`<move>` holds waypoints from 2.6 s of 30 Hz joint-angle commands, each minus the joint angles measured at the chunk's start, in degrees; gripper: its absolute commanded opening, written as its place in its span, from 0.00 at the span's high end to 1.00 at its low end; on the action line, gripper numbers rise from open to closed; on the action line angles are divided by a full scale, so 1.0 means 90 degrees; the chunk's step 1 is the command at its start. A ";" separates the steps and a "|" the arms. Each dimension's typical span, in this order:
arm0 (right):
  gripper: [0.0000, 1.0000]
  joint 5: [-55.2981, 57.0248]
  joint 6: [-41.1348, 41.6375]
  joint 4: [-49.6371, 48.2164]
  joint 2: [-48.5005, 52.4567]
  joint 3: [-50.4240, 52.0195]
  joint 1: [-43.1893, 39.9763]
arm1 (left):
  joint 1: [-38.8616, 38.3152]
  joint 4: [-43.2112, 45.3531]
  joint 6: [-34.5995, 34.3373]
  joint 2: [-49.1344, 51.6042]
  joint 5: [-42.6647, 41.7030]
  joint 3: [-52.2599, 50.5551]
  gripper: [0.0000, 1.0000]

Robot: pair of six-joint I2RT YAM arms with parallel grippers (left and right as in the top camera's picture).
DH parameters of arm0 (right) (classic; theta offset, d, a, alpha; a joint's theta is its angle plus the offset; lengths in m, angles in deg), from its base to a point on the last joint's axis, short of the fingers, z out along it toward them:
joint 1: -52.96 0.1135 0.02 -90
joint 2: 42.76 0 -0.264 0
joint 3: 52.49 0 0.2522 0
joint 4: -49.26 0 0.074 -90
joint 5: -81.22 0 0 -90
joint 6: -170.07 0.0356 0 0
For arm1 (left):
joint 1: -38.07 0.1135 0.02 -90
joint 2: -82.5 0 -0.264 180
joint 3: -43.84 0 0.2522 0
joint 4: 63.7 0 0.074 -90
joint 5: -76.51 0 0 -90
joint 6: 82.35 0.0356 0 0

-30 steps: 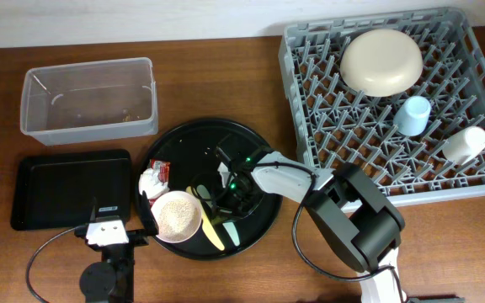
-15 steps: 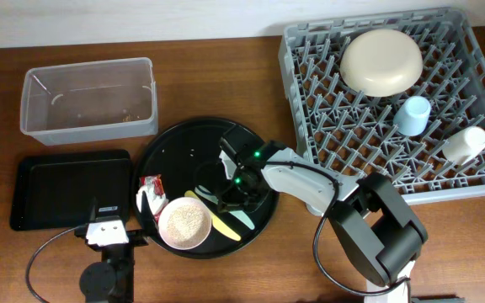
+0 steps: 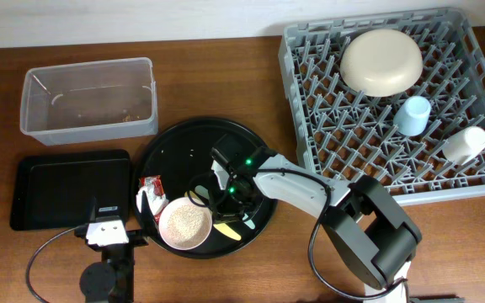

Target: Sort waste into correct bins and load items into the dishwasher rack

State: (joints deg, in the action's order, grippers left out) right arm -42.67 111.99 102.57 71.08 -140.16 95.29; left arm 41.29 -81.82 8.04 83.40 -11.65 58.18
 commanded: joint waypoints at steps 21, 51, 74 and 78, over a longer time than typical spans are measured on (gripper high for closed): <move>0.93 0.0015 0.0457 -0.0277 0.0469 -0.0202 -0.0219 | -0.0010 -0.0049 0.0051 -0.0027 -0.0070 -0.0005 0.01; 0.49 0.1843 -0.3691 0.2443 0.0772 -0.2074 -0.0219 | -0.0010 -0.0049 0.0051 -0.0027 -0.0070 -0.0005 0.01; 0.41 0.0984 -0.3835 0.2504 -0.0197 -0.2914 -0.1144 | -0.0010 0.0534 -0.0104 -0.0027 -0.1248 0.0165 0.01; 0.36 0.1005 -0.3155 0.2246 -0.0804 -0.3254 -0.1299 | -0.0010 -0.0384 -0.0304 0.0321 -0.1173 0.1158 0.01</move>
State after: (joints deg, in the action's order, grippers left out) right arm -32.13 77.74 124.25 70.20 -165.97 84.80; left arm 41.29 -80.55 6.90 83.58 -20.00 60.41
